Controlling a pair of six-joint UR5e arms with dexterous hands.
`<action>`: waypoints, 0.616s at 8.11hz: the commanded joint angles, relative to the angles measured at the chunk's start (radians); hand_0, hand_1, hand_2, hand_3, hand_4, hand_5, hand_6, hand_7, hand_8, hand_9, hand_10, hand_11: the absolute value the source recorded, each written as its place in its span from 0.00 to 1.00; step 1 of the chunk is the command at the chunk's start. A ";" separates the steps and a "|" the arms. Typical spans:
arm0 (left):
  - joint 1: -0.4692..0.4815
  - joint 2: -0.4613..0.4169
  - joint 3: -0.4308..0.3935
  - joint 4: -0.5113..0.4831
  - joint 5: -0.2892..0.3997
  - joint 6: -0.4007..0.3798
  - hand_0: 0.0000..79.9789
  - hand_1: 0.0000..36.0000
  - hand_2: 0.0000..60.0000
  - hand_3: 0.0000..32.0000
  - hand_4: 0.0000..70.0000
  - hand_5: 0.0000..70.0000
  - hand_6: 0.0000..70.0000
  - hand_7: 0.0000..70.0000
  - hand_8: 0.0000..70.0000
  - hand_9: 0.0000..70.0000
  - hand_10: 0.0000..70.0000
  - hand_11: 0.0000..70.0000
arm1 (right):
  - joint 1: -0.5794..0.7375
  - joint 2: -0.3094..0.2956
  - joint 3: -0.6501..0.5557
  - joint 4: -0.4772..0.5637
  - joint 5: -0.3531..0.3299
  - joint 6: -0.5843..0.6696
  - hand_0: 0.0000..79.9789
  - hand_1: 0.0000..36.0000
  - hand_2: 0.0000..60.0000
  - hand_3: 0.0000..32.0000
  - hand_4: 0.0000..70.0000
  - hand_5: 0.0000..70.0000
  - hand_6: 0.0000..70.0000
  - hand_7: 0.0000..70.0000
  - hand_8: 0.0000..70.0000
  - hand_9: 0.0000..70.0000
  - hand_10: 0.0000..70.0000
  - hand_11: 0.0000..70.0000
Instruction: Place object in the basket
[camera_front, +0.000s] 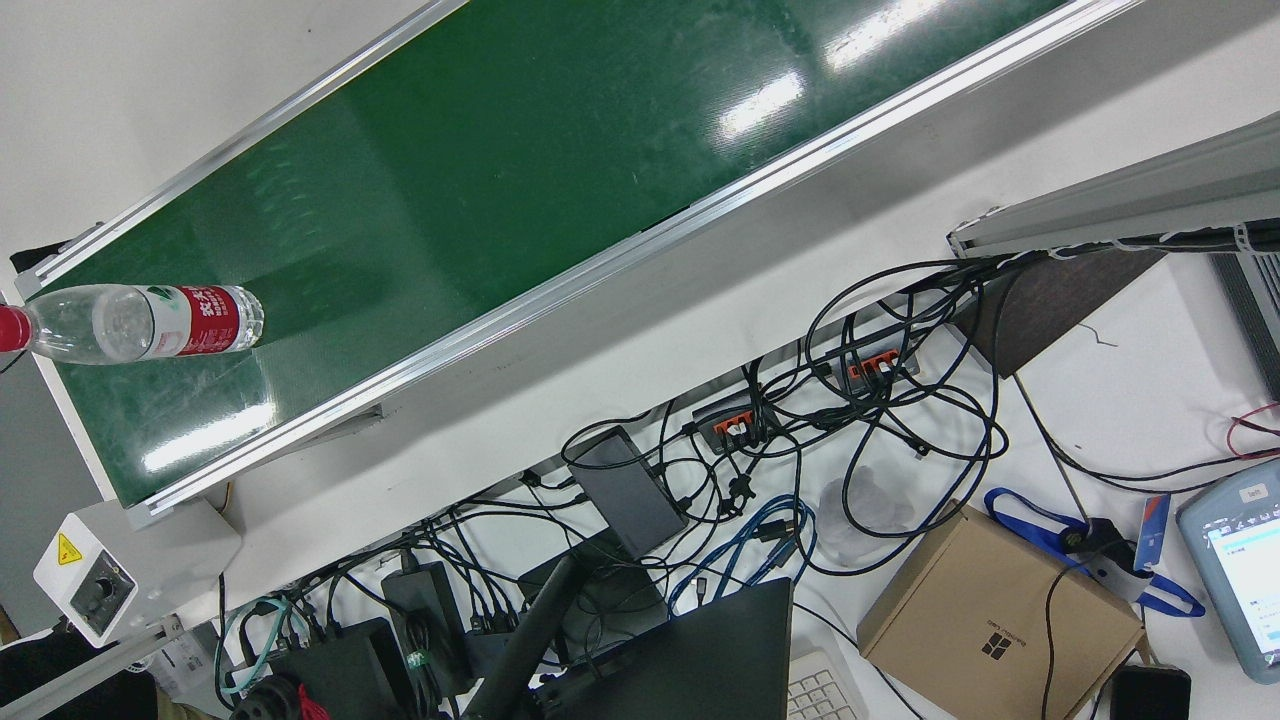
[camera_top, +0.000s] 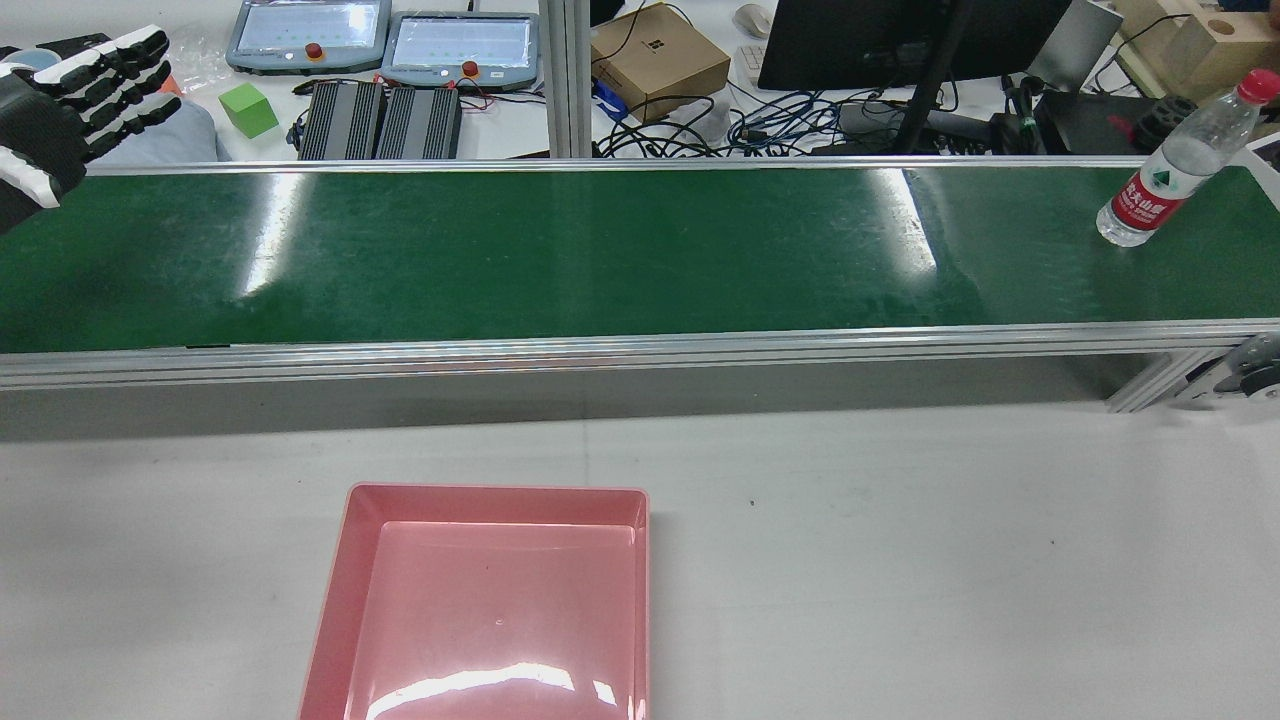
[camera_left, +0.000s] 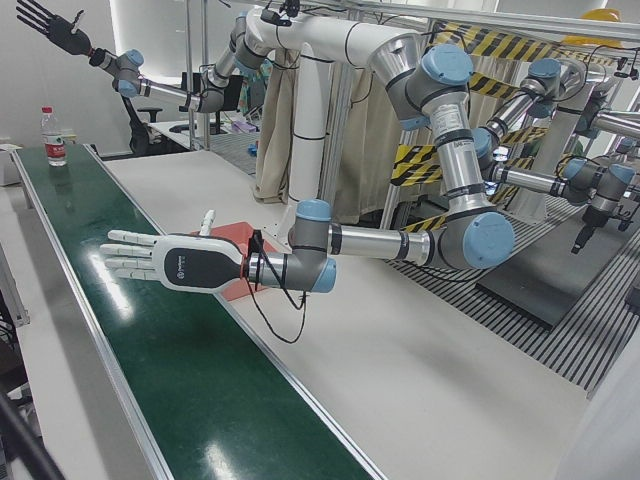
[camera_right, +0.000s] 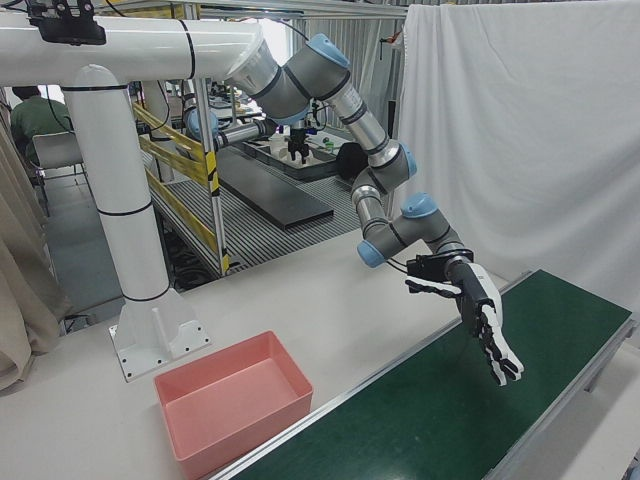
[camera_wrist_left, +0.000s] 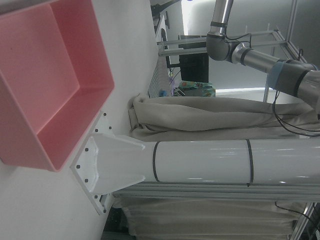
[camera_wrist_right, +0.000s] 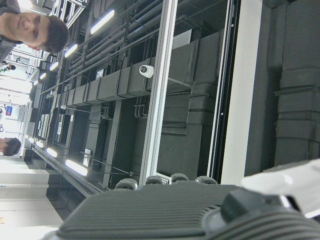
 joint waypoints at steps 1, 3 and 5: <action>0.002 0.000 0.000 0.004 0.000 0.000 0.62 0.11 0.00 0.00 0.12 0.08 0.00 0.00 0.00 0.00 0.04 0.08 | 0.000 0.000 0.000 0.000 0.000 0.000 0.00 0.00 0.00 0.00 0.00 0.00 0.00 0.00 0.00 0.00 0.00 0.00; 0.000 0.000 0.000 0.007 0.000 0.000 0.62 0.11 0.00 0.00 0.12 0.08 0.00 0.00 0.00 0.00 0.04 0.08 | 0.000 0.000 0.000 0.000 0.000 0.000 0.00 0.00 0.00 0.00 0.00 0.00 0.00 0.00 0.00 0.00 0.00 0.00; 0.000 0.000 0.002 0.008 0.000 0.000 0.62 0.12 0.00 0.00 0.12 0.06 0.00 0.00 0.00 0.00 0.04 0.08 | 0.000 0.000 0.000 0.000 0.000 0.000 0.00 0.00 0.00 0.00 0.00 0.00 0.00 0.00 0.00 0.00 0.00 0.00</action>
